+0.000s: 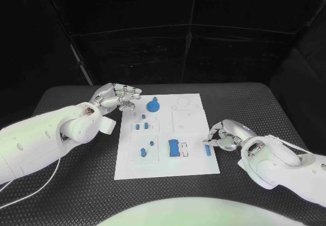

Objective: Assemble the parts on the task board

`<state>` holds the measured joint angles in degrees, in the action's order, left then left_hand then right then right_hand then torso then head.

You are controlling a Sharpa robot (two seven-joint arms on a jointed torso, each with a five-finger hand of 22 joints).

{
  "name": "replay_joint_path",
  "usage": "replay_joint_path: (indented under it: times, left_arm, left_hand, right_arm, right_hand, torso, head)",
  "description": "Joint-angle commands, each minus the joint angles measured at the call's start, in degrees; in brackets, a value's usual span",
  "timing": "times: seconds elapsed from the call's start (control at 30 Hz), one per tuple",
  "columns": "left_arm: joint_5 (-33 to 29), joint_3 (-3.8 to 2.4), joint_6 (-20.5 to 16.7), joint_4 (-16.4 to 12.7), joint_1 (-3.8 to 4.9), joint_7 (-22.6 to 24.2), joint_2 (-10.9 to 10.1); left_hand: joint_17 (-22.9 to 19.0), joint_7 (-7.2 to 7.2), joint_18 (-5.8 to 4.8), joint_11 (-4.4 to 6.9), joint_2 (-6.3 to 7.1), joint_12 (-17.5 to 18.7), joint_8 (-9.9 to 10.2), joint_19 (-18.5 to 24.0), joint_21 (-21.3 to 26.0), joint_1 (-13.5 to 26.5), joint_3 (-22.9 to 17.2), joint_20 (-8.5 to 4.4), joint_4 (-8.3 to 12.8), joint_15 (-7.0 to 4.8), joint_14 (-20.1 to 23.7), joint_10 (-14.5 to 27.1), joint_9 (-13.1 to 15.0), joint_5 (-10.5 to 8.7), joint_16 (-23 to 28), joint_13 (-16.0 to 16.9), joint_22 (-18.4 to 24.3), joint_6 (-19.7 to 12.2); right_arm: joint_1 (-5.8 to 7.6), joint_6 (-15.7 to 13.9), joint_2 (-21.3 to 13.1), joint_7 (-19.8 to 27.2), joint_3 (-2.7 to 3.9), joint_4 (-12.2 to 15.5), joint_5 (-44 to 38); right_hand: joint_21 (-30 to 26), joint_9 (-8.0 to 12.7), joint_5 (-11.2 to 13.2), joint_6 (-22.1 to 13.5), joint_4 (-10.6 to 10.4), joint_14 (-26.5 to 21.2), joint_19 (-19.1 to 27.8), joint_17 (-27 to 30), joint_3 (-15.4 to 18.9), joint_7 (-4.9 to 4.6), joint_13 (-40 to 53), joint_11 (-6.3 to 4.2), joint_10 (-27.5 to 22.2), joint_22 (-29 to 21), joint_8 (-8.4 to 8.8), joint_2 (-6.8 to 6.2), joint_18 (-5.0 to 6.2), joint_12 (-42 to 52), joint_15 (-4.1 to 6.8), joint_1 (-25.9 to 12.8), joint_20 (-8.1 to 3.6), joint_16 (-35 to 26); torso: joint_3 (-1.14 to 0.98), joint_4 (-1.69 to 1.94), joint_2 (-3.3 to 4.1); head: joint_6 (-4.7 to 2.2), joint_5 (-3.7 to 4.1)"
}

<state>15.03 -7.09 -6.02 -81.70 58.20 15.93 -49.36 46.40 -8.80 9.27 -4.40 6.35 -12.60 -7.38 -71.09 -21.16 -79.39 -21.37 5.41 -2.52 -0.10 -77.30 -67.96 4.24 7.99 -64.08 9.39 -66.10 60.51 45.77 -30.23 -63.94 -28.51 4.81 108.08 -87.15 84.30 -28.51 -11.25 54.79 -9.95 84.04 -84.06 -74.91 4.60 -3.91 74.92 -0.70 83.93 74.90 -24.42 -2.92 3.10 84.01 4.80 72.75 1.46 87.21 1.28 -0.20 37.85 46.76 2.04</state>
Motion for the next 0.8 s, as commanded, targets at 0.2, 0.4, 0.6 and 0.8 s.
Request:
replay_joint_path:
  times: [0.2,0.4,0.6,0.8]
  left_arm:
    - [-0.3,-0.03,0.7,0.0,-0.25,0.2,0.1]
    - [-0.3,-0.03,0.7,0.0,-0.34,0.2,0.1]
    - [-0.3,-0.03,0.8,0.1,-0.40,0.2,0.1]
    - [-0.3,-0.03,0.8,0.1,-0.43,0.2,0.1]
  left_hand:
    - [-0.1,0.03,1.13,0.01,-0.41,-0.3,0.0,0.1,0.3,0.3,0.3,0.37,-0.1,-0.02,0.3,0.4,-0.1,0.23,0.2,0.1,0.1,-0.5]
    - [-0.1,0.03,1.13,0.01,-0.41,-0.3,0.0,0.1,0.3,0.3,0.3,0.37,-0.1,-0.02,0.3,0.4,-0.1,0.23,0.2,0.1,0.1,-0.5]
    - [-0.1,0.03,1.13,0.01,-0.41,-0.3,0.0,0.1,0.3,0.3,0.3,0.37,-0.1,-0.02,0.3,0.4,-0.1,0.23,0.2,0.1,0.1,-0.5]
    - [-0.1,0.03,1.13,0.01,-0.41,-0.3,0.0,0.1,0.3,0.3,0.3,0.37,-0.1,-0.02,0.3,0.4,-0.1,0.23,0.2,0.1,0.1,-0.5]
  right_arm:
    - [-0.04,3.9,-0.2,-3.8,0.00,-0.3,-4.5]
    - [-0.08,7.2,0.3,-5.6,-0.02,-0.9,-6.4]
    - [-0.11,8.6,1.0,-5.9,-0.03,-1.2,-6.7]
    - [-0.16,9.4,1.9,-5.7,-0.04,-1.3,-6.8]
  right_hand:
    - [0.0,0.2,0.4,1.2,-2.0,4.5,-1.4,-8.0,-0.6,0.04,8.2,0.24,1.5,3.1,0.89,-1.85,-0.66,-0.7,-0.52,-1.7,0.43,-0.3]
    - [-0.2,0.2,-2.6,1.7,-3.8,4.5,-1.3,-7.8,1.0,0.14,7.8,0.15,1.3,3.0,1.58,-3.03,-0.64,-1.1,-0.44,-3.0,0.37,-0.4]
    - [-0.1,0.1,-2.7,1.8,-4.1,4.5,-1.4,-7.8,1.4,0.18,7.8,0.13,1.3,3.1,1.62,-3.10,-0.67,-1.1,-0.43,-3.2,0.36,-0.4]
    - [0.0,0.0,-3.0,2.2,-3.9,4.5,-1.4,-7.9,1.6,0.32,7.9,0.01,1.4,3.3,1.55,-2.81,-0.69,-1.1,-0.35,-2.5,0.31,-0.4]
  torso:
    - [-0.19,-0.34,-0.14]
    - [-0.21,-0.31,-0.10]
    - [-0.18,-0.33,-0.10]
    - [-0.17,-0.34,-0.07]
  head:
    - [-0.07,0.47]
    - [-0.12,0.41]
    - [-0.06,0.36]
    - [-0.08,0.28]
